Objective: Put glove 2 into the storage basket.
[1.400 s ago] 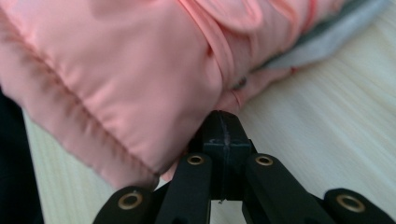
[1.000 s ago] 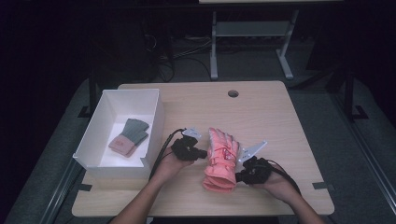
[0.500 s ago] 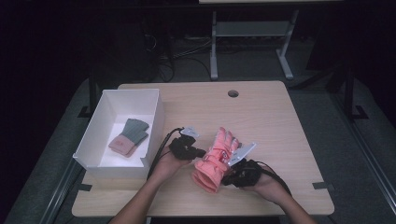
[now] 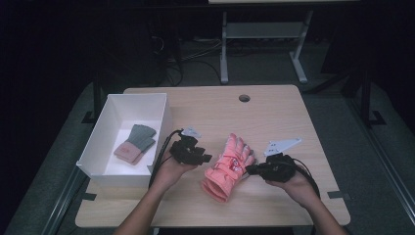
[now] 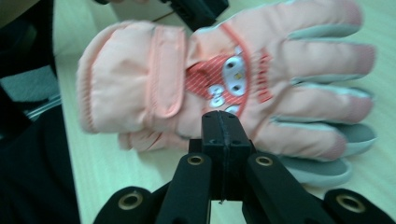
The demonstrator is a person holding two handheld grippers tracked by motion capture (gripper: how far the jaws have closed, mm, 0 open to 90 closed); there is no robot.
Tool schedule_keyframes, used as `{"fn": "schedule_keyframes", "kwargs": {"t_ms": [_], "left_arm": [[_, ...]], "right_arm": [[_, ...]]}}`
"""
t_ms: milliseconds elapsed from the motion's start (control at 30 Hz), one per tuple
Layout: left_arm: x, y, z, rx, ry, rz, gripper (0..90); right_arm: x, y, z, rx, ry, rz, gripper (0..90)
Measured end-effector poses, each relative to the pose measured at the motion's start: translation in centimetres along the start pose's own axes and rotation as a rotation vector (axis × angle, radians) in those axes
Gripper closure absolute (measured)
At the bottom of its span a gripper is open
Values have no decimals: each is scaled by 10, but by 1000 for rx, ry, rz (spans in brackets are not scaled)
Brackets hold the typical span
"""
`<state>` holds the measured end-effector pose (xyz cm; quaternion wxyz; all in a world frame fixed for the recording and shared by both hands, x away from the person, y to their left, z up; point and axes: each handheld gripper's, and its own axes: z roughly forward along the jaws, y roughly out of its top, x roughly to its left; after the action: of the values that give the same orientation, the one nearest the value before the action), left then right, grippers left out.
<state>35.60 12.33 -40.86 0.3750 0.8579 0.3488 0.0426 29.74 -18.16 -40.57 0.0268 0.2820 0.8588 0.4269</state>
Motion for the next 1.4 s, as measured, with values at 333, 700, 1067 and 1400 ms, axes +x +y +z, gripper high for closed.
{"fn": "schedule_keyframes", "kwargs": {"t_ms": [333,700,1067,1400], "left_arm": [[-12,21,-24,-106,-64,23,275],[-18,23,-16,-67,-100,56,182],[-29,32,24,22,-154,87,155],[-24,30,55,98,-180,64,152]], "right_arm": [[-7,6,19,-10,-59,-7,900],[-8,-3,48,65,-97,-20,900],[-6,-8,59,89,-116,-37,900],[-6,-8,60,89,-122,-40,900]]}}
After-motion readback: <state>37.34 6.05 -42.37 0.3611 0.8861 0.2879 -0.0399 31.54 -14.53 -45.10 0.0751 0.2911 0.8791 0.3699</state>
